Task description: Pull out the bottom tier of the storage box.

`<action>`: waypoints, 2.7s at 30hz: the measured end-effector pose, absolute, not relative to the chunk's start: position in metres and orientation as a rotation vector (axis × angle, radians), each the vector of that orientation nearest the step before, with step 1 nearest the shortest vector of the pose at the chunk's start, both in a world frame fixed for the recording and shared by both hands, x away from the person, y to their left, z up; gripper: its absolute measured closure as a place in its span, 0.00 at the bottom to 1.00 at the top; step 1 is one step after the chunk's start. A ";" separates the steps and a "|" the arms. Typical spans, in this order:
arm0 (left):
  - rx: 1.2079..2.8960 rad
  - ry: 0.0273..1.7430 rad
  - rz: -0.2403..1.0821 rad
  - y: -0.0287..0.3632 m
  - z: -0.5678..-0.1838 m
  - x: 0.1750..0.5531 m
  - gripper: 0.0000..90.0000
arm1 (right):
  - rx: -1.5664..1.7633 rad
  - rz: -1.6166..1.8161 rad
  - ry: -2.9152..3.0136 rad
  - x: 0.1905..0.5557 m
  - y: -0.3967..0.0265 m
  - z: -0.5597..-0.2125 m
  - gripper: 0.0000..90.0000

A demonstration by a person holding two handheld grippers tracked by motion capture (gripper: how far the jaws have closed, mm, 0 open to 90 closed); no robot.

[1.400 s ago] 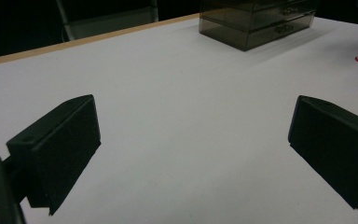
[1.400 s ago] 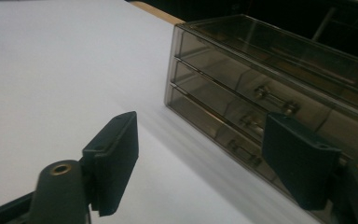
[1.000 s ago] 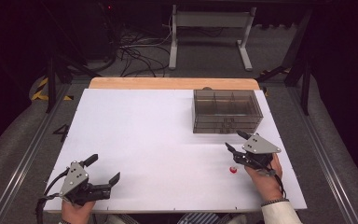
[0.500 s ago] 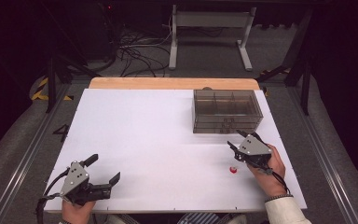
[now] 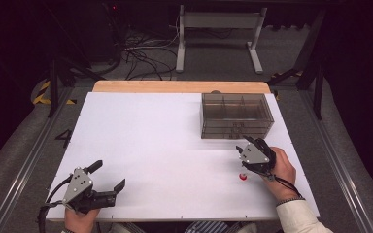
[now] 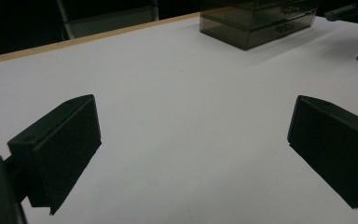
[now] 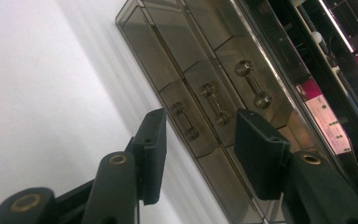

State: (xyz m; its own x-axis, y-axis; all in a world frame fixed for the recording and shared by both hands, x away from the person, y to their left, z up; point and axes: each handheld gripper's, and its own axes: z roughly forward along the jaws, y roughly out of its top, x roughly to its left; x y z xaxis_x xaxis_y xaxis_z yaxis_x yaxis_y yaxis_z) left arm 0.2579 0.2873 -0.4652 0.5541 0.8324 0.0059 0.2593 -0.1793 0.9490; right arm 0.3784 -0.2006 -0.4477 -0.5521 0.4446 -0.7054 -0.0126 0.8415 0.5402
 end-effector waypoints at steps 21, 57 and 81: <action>1.725 0.914 0.667 0.287 -0.466 0.258 0.04 | 0.196 0.434 2.066 0.391 -0.193 -0.462 0.70; 1.732 0.915 0.661 0.286 -0.466 0.259 0.04 | 0.095 0.184 2.015 0.412 -0.174 -0.498 0.80; 1.738 0.913 0.658 0.285 -0.467 0.259 0.04 | 0.063 0.122 1.945 0.418 -0.172 -0.506 0.87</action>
State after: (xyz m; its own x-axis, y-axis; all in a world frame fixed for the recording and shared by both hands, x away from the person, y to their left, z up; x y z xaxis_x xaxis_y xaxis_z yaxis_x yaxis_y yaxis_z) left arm 0.2591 0.2854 -0.4668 0.5634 0.8261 0.0073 0.2683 -0.1914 0.9441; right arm 0.4176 -0.1719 -0.5061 -0.3682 0.1022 -0.9241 -0.0138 0.9932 0.1153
